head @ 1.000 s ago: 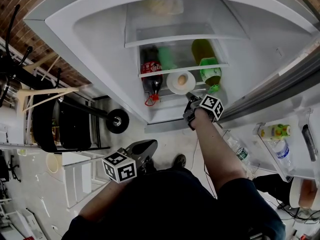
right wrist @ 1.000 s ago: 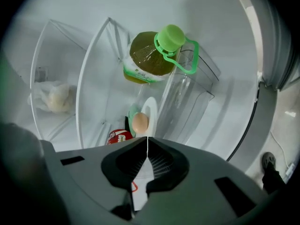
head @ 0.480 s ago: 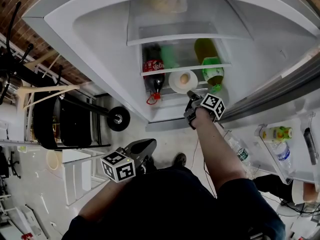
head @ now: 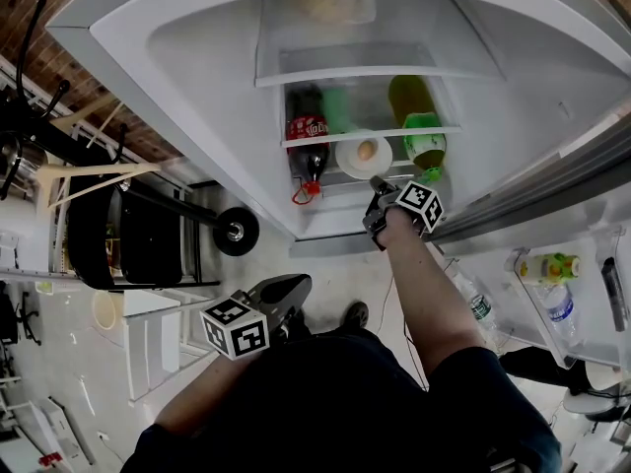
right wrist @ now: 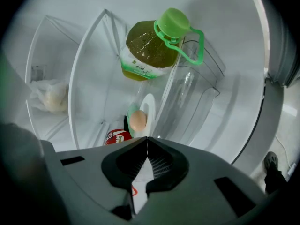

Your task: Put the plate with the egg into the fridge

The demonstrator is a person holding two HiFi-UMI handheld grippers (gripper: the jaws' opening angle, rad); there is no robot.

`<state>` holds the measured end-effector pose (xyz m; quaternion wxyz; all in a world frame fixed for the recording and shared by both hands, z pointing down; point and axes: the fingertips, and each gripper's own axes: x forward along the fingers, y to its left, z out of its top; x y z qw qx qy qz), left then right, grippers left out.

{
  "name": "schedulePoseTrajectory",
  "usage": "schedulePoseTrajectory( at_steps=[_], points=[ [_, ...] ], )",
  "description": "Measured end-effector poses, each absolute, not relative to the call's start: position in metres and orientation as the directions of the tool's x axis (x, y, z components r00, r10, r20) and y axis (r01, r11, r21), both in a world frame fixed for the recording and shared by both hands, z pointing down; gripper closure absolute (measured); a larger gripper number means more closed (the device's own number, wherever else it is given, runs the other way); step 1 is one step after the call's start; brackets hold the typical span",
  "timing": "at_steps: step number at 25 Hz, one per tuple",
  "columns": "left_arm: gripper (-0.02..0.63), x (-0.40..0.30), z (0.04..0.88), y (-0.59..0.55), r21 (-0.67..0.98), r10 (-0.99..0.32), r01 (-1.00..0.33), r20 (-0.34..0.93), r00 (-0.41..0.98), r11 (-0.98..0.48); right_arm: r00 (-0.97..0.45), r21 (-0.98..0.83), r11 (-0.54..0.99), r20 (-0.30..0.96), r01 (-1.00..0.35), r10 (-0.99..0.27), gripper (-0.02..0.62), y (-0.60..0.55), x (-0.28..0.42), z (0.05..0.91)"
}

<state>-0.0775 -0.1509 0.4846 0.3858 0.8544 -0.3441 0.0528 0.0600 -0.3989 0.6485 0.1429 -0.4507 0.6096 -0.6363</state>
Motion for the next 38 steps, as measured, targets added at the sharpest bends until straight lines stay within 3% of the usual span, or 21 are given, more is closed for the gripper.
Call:
schedulePoseTrajectory(
  at_steps=[23, 38],
  points=[
    [0.6, -0.072, 0.472, -0.15, 0.596, -0.543, -0.613, 0.324, 0.775, -0.518, -0.554, -0.909, -0.172, 0.372, -0.38, -0.745, 0.581, -0.392, 0.06, 0.634],
    [0.6, -0.067, 0.45, -0.151, 0.523, -0.528, -0.587, 0.277, 0.803, -0.618, -0.712, -0.892, 0.149, 0.231, -0.428, -0.663, 0.584, -0.276, 0.023, 0.554]
  ],
)
